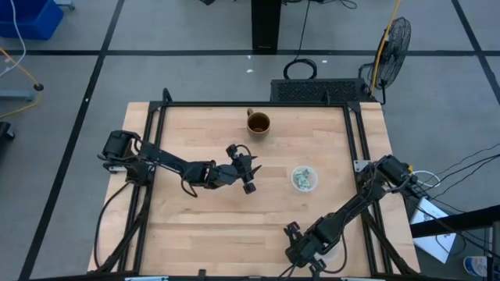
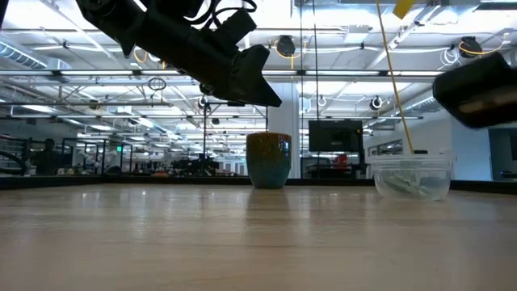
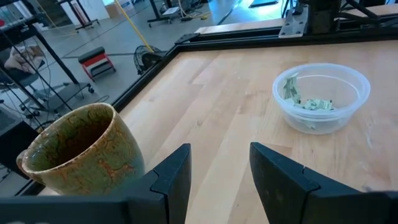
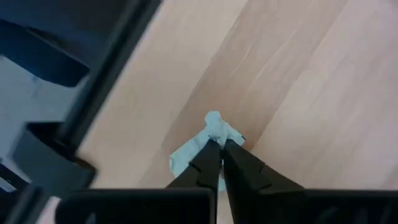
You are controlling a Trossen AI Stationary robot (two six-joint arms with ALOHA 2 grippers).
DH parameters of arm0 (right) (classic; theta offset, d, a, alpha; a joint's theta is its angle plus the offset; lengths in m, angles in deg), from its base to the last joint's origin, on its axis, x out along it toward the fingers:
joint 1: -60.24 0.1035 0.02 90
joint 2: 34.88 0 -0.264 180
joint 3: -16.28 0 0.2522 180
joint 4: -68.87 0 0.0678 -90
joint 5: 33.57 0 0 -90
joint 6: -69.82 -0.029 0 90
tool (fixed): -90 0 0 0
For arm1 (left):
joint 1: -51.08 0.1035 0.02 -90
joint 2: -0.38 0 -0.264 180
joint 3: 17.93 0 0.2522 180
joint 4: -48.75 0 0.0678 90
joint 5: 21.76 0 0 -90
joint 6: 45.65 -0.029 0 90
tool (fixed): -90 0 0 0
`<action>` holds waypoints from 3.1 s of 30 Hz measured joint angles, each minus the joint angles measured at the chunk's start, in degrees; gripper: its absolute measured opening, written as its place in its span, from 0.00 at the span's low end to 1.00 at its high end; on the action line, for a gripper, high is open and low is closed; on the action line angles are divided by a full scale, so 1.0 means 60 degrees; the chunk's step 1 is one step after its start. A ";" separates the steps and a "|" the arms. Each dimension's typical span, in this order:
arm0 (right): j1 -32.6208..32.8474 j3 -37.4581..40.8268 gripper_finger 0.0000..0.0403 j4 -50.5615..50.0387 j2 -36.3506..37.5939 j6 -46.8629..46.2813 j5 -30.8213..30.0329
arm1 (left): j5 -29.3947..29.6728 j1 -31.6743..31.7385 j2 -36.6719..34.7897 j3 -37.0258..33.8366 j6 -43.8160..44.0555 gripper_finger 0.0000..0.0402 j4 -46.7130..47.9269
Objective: Pick and place items into bin
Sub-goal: Put the stevia packet into the bottom transparent bin, then return to Home Position
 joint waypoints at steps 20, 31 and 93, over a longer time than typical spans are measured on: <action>0.0718 0.0114 0.04 -0.3895 0.2295 -0.5346 -0.0736 | 0.0003 0.0000 0.0000 0.0001 0.0022 0.42 -0.0002; 0.0751 0.0540 0.17 -0.3837 0.2225 -0.6582 -0.0268 | -0.0004 0.0040 0.0000 -0.0002 0.0026 0.42 -0.0025; -0.0698 0.8890 0.29 0.4166 1.7484 0.0118 0.1040 | -0.1749 -0.1821 -1.5660 -0.4167 -0.0201 0.42 0.7655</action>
